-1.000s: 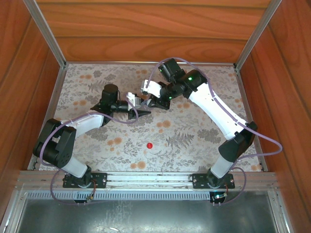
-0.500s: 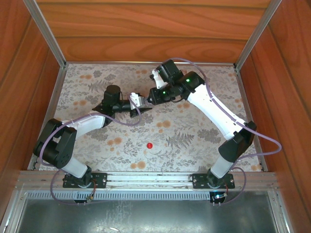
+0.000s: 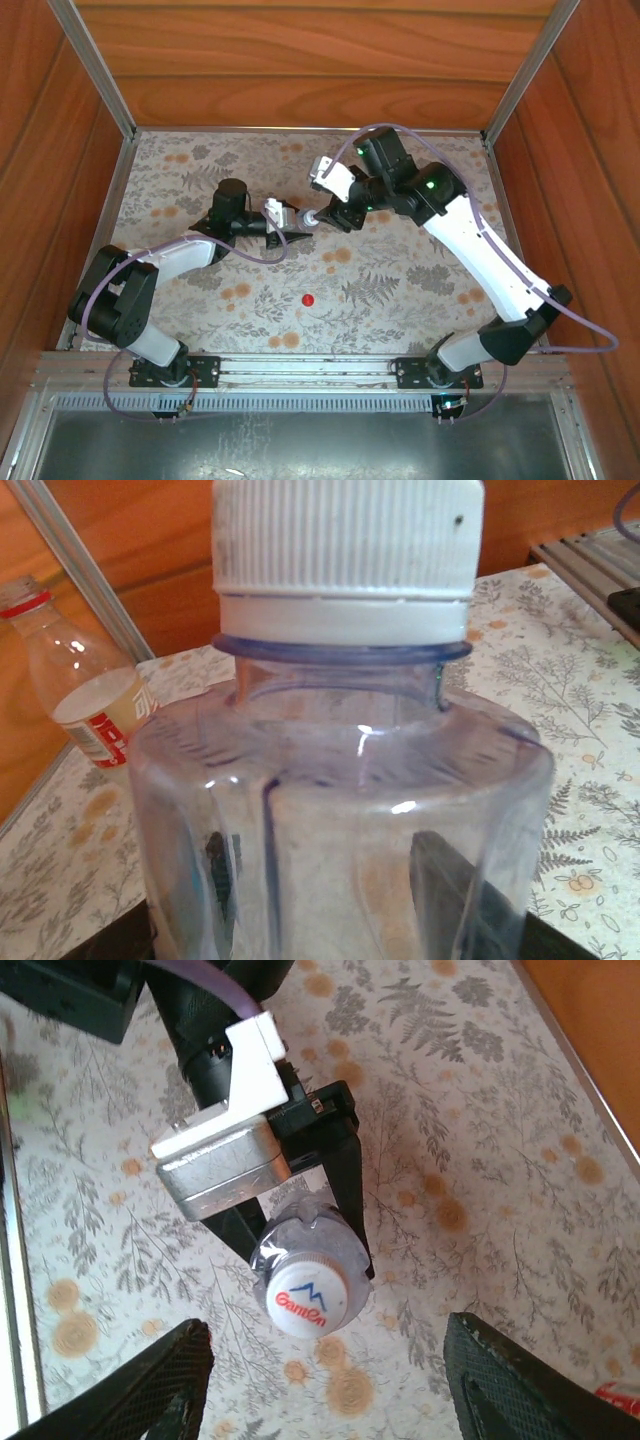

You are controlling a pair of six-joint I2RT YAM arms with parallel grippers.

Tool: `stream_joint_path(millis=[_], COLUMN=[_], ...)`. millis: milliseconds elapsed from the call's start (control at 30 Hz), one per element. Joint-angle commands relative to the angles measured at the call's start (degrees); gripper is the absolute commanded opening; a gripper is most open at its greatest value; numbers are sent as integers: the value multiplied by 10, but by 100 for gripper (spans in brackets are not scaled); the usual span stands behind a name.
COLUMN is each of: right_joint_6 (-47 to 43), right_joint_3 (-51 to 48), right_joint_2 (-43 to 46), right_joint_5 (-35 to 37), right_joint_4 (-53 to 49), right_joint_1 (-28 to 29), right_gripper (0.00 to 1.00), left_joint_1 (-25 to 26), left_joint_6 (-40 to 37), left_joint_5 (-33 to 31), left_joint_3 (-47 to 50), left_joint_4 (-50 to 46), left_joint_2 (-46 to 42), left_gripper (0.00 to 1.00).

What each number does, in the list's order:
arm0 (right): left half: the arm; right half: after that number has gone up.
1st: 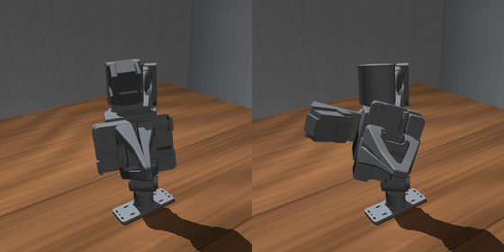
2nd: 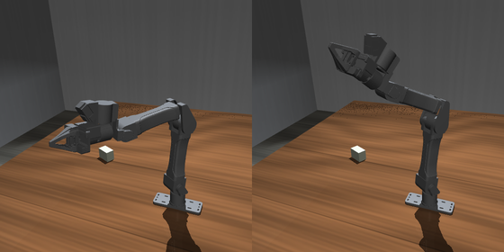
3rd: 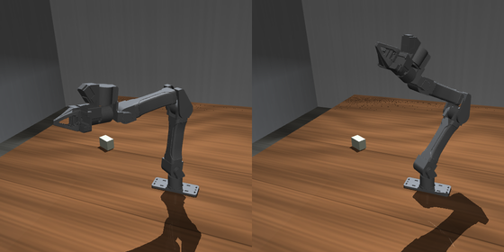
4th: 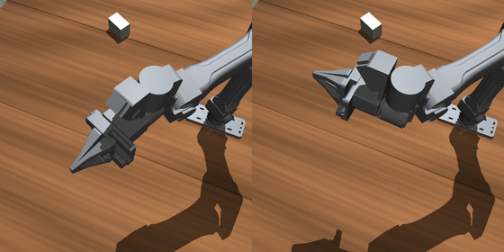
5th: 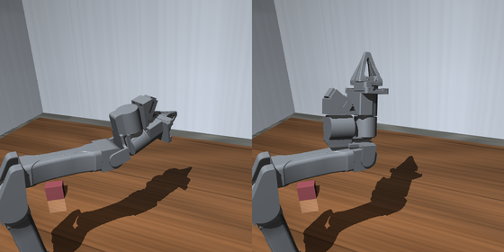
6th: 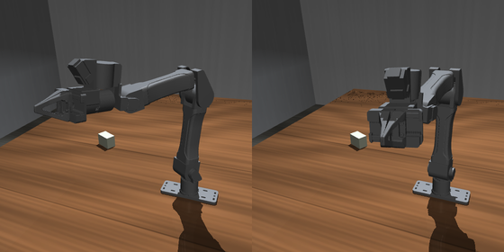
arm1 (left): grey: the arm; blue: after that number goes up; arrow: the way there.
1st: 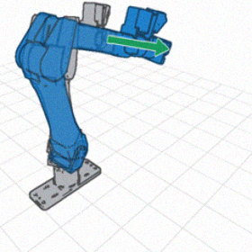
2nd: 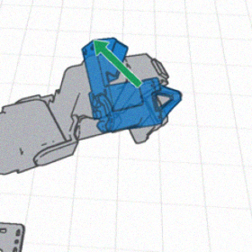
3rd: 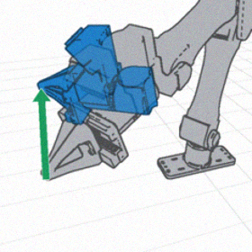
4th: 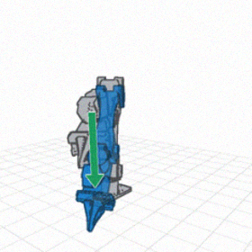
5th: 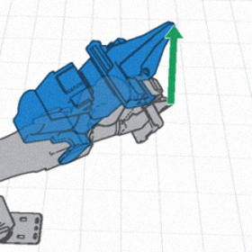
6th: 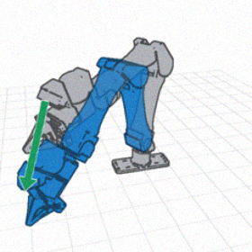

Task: Screw on the bottle caps

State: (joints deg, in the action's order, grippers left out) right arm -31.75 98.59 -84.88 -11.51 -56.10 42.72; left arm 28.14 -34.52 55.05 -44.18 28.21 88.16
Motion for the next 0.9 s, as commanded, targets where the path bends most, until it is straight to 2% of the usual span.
stream_joint_path(millis=[0, 233, 533, 667, 867], right_joint_6=[-77, -51, -60, -63, -62], right_joint_3=[13, 12, 7, 11, 6], right_joint_2=[-25, -53, -74, -75, -75], right_joint_5=[-28, -47, -60, -65, -87], right_joint_4=[-43, -27, -40, -64, -74], right_joint_1=[1, 5, 7, 7, 8], right_gripper=[65, 57, 48, 34, 42], left_joint_1=[6, 9, 11, 11, 10], left_joint_6=[1, 3, 5, 0, 0], left_joint_5=[35, 41, 33, 14, 12], left_joint_3=[-1, -1, 1, 3, 2], left_joint_4=[1, 1, 1, 0, 1], left_joint_2=[-2, 0, -5, -10, -9], left_gripper=[48, 48, 48, 48, 48])
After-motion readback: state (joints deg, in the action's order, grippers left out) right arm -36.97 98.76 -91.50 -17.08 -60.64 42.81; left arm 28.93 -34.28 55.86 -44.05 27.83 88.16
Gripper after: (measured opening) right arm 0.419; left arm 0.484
